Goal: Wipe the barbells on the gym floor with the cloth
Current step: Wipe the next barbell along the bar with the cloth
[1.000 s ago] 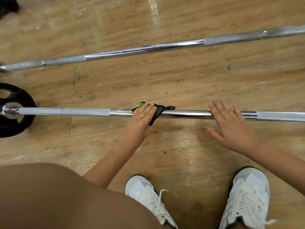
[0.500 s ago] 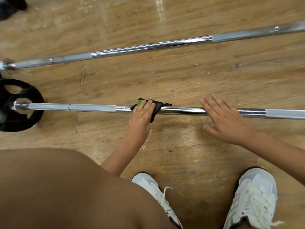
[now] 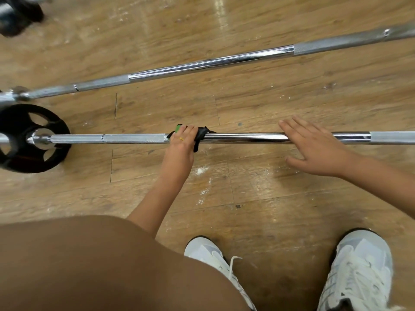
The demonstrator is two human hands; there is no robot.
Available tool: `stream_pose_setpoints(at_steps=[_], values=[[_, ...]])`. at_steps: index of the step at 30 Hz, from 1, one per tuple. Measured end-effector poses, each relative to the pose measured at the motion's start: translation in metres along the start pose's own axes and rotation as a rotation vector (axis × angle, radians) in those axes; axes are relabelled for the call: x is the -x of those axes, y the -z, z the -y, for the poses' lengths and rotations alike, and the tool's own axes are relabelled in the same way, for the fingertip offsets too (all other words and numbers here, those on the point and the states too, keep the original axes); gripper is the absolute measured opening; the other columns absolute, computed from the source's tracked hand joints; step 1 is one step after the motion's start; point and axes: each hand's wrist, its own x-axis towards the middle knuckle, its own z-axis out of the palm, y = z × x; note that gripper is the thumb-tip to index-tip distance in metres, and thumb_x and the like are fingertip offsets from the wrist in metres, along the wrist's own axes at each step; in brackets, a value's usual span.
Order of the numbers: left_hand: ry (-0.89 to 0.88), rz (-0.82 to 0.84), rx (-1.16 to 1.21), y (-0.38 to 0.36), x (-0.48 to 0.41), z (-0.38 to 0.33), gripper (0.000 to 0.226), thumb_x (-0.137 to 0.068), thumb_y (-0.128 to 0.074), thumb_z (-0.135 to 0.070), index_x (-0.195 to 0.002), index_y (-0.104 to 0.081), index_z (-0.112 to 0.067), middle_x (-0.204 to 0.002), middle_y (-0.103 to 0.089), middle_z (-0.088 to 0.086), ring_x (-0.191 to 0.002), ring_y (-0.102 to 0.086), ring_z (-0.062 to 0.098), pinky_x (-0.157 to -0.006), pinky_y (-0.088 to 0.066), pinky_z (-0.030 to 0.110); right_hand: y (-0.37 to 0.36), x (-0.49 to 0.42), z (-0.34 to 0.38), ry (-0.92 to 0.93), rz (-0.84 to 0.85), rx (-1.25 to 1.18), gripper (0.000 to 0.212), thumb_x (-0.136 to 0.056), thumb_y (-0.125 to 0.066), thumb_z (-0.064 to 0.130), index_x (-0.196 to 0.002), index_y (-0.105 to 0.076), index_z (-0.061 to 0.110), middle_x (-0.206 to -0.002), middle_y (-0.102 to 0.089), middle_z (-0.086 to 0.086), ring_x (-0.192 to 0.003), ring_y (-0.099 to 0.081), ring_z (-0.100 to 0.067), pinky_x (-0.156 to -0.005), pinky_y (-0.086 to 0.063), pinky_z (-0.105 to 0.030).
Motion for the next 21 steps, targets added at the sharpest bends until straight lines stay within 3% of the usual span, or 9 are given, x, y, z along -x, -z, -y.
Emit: stream_pose_setpoints(at_steps=[5,8,11,13,14,15,17,18,21], values=[[-0.159,0.071,0.008,-0.010,-0.007,-0.013,0.054,-0.095,-0.051,0.010,-0.146,-0.049,-0.008,-0.149,-0.051,0.010,-0.142,-0.040,0.035,-0.110,-0.039,0.044,0.006,-0.005,-0.008,0.006,0.029,-0.011,0.098,-0.079,-0.021,0.068,-0.161,-0.004,0.018,-0.168,-0.012,-0.003,-0.155,-0.006,-0.019,-0.121,-0.010,-0.038],[-0.047,-0.021,0.049,0.003,-0.009,0.014,0.043,-0.093,-0.051,0.008,-0.131,-0.057,-0.012,-0.128,-0.061,0.008,-0.113,-0.056,0.032,-0.090,-0.048,0.042,0.006,-0.005,-0.007,0.004,0.043,-0.027,0.098,-0.078,-0.020,0.068,-0.161,-0.002,0.019,-0.168,-0.009,-0.002,-0.155,-0.004,-0.018,-0.122,-0.010,-0.040],[0.022,-0.088,0.052,0.011,-0.009,0.028,0.033,-0.095,-0.048,0.004,-0.121,-0.057,-0.014,-0.112,-0.060,0.003,-0.096,-0.055,0.026,-0.073,-0.050,0.046,0.004,-0.005,-0.006,0.007,0.028,-0.022,0.098,-0.078,-0.021,0.067,-0.161,-0.004,0.017,-0.168,-0.012,-0.003,-0.155,-0.006,-0.020,-0.121,-0.010,-0.039],[0.017,-0.089,0.016,0.006,-0.004,0.018,0.037,-0.095,-0.050,0.005,-0.127,-0.058,-0.013,-0.121,-0.061,0.004,-0.109,-0.056,0.030,-0.079,-0.054,0.049,0.001,-0.004,-0.005,0.003,0.011,-0.015,0.098,-0.079,-0.022,0.067,-0.161,-0.004,0.017,-0.168,-0.012,-0.002,-0.155,-0.005,-0.019,-0.121,-0.009,-0.038],[0.004,-0.068,-0.007,0.000,-0.001,0.012,0.043,-0.095,-0.051,0.006,-0.134,-0.057,-0.012,-0.132,-0.061,0.006,-0.123,-0.054,0.033,-0.091,-0.054,0.050,0.000,-0.003,-0.005,0.002,0.000,-0.015,0.097,-0.080,-0.023,0.067,-0.161,-0.005,0.018,-0.168,-0.012,-0.002,-0.155,-0.004,-0.018,-0.121,-0.009,-0.038],[-0.021,-0.044,-0.022,-0.005,0.002,0.008,0.049,-0.094,-0.052,0.008,-0.140,-0.055,-0.009,-0.141,-0.057,0.009,-0.134,-0.048,0.035,-0.101,-0.048,0.049,-0.001,-0.003,-0.004,0.002,-0.010,-0.014,0.096,-0.080,-0.024,0.066,-0.161,-0.005,0.018,-0.168,-0.012,-0.001,-0.155,-0.004,-0.018,-0.120,-0.009,-0.038],[-0.073,-0.020,-0.025,-0.008,0.008,0.009,0.055,-0.092,-0.054,0.012,-0.143,-0.053,-0.008,-0.146,-0.054,0.011,-0.139,-0.045,0.035,-0.109,-0.042,0.046,-0.003,0.000,-0.003,0.005,-0.017,-0.006,0.095,-0.082,-0.026,0.065,-0.161,-0.005,0.018,-0.168,-0.012,-0.001,-0.155,-0.004,-0.017,-0.120,-0.009,-0.038],[-0.063,-0.025,-0.006,-0.005,0.008,0.015,0.054,-0.091,-0.054,0.012,-0.140,-0.054,-0.009,-0.142,-0.056,0.011,-0.135,-0.049,0.034,-0.108,-0.045,0.049,-0.004,0.001,-0.002,0.006,-0.018,-0.002,0.094,-0.083,-0.028,0.064,-0.161,-0.006,0.017,-0.167,-0.013,-0.001,-0.154,-0.005,-0.018,-0.120,-0.009,-0.038],[0.104,-0.094,0.039,0.011,0.005,0.030,0.039,-0.093,-0.049,0.003,-0.126,-0.058,-0.016,-0.121,-0.059,0.003,-0.118,-0.056,0.033,-0.082,-0.054,0.054,-0.005,0.005,-0.001,-0.001,-0.019,0.002,0.091,-0.086,-0.038,0.058,-0.161,-0.005,0.018,-0.167,-0.014,-0.002,-0.155,-0.007,-0.019,-0.120,-0.009,-0.038]])
